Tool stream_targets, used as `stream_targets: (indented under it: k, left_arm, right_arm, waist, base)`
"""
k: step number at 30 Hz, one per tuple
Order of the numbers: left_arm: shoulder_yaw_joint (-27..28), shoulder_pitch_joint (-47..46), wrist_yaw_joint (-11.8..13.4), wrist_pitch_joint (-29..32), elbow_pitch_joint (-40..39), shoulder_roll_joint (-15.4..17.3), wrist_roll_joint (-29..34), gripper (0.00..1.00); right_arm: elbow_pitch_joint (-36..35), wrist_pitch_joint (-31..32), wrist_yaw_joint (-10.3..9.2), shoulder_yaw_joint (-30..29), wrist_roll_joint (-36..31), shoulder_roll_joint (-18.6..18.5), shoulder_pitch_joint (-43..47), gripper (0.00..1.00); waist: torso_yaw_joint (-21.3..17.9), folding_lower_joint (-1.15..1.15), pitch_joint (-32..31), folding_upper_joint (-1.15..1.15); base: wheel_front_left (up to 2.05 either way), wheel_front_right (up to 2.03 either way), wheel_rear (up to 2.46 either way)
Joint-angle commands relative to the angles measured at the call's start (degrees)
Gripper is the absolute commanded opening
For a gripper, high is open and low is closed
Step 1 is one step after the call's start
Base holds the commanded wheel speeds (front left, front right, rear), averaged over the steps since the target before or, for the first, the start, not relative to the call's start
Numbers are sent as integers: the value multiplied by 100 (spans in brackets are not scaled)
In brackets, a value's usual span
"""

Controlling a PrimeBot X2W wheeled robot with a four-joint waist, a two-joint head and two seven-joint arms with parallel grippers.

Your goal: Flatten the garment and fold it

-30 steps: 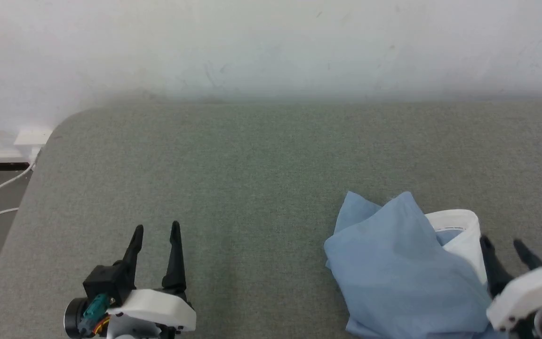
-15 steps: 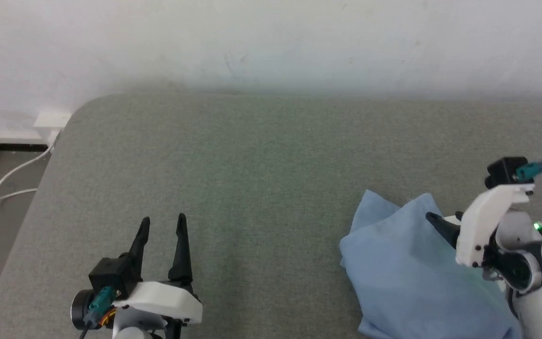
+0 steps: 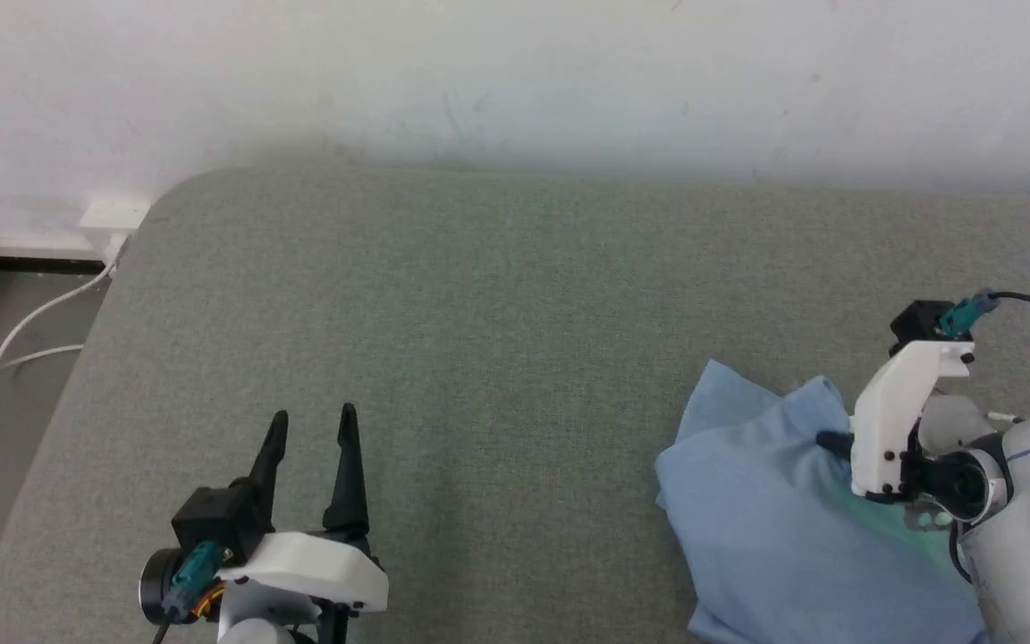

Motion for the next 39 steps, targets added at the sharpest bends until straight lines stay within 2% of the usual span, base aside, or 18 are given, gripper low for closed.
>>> stream_targets:
  k: [1, 7, 14, 18, 22, 25, 29, 31, 32, 34, 39]
  left_arm:
    - [17, -59, -28, -31, 11, -27, 67, 100]
    - [27, -24, -51, -31, 30, -34, 92, 100]
    - [38, 104, -35, -31, 37, -15, 106, 100]
    - [19, 120, -42, -31, 43, 4, 98, 100]
    - [-2, 156, -36, -21, 29, 37, 100, 100]
    - [-17, 171, -30, 13, 24, 71, 102, 100]
    - [-30, 175, -32, 34, 27, 114, 96, 100]
    - [-43, 181, -29, 55, 28, 131, 96, 100]
    - [-49, 184, -27, 66, 33, 140, 97, 100]
    - [-55, 199, -21, 78, 44, 155, 91, 100]
    - [-35, 223, 3, 79, 63, 185, 57, 100]
  right_arm:
    - [-105, -245, -5, 58, 136, 35, -110, 0]
    - [-716, -1041, -5, 463, 193, -113, -51, 0]
    - [-2585, -1524, -5, 1274, 370, -423, 939, 0]
    - [-3649, -1445, -5, 1450, 362, -471, 1960, 0]
    - [-4281, -1132, -5, 1602, 401, -358, 3008, 0]
    - [-4431, -878, -5, 1746, 462, -213, 3651, 0]
    - [-4228, -728, -5, 1910, 321, -65, 4161, 0]
    - [-4104, -824, -5, 1939, 157, -22, 4276, 45]
    - [-4072, -943, -5, 1915, 92, 23, 4309, 100]
    - [-4093, -1320, -5, 1860, -3, 113, 4326, 100]
    - [-4379, -2729, -5, 1589, -249, 293, 4086, 100]
  waist:
    - [-51, -1, -41, 0]
    - [-141, -1, -146, 0]
    - [-267, -1, -332, 0]
    - [-279, -1, -374, 0]
    - [-303, -1, -393, 0]
    - [-319, -1, -401, 0]
    - [-330, -1, -407, 0]
    - [-329, -1, -406, 0]
    - [-329, -1, -407, 0]
    - [-332, -1, -408, 0]
    - [-362, -1, -353, 0]
  base:
    - [0, 0, 0]
    - [0, 0, 0]
    - [0, 0, 0]
    - [0, 0, 0]
    - [0, 0, 0]
    - [0, 0, 0]
    - [0, 0, 0]
    - [0, 0, 0]
    - [0, 0, 0]
    - [0, 0, 0]
    - [0, 0, 0]
